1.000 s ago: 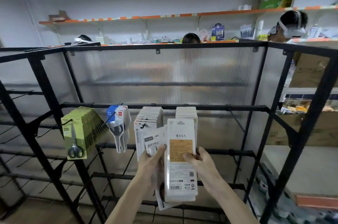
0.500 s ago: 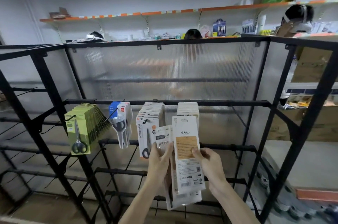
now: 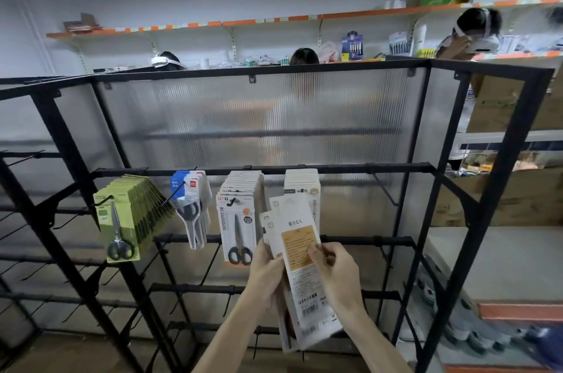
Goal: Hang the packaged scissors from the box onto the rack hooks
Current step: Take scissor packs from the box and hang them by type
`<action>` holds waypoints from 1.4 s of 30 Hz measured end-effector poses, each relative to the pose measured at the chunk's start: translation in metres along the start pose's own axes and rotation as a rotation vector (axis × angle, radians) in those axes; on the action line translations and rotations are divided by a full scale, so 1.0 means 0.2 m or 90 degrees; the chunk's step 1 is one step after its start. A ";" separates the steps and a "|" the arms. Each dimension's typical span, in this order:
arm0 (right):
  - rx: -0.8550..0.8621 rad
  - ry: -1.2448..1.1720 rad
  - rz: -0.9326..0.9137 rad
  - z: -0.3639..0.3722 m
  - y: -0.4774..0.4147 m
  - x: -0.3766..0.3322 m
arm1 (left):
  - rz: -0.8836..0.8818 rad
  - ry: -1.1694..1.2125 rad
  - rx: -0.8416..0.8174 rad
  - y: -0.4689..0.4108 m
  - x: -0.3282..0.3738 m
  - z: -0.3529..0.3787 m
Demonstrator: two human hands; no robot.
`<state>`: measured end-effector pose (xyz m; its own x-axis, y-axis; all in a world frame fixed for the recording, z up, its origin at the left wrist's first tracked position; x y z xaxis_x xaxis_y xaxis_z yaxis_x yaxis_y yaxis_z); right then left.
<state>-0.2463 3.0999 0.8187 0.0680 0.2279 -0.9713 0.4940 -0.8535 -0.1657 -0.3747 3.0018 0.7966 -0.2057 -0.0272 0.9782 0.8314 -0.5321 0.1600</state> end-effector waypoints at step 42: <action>0.048 0.100 0.043 0.06 -0.27 0.11 | 0.112 -0.036 0.143 -0.16 0.10 -0.44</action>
<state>-0.2815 3.1459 0.8046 0.2365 0.2350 -0.9428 0.4179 -0.9006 -0.1197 -0.4507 2.9431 0.7991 -0.0247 -0.0515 0.9984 0.9467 -0.3219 0.0068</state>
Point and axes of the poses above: each hand's wrist, its own y-axis away from the middle knuckle, its own z-axis out of the palm, x = y × z, the point moved 9 cm from there along -y, towards the middle knuckle, and after that the axes turned 6 degrees about x, right-handed, at the moved point
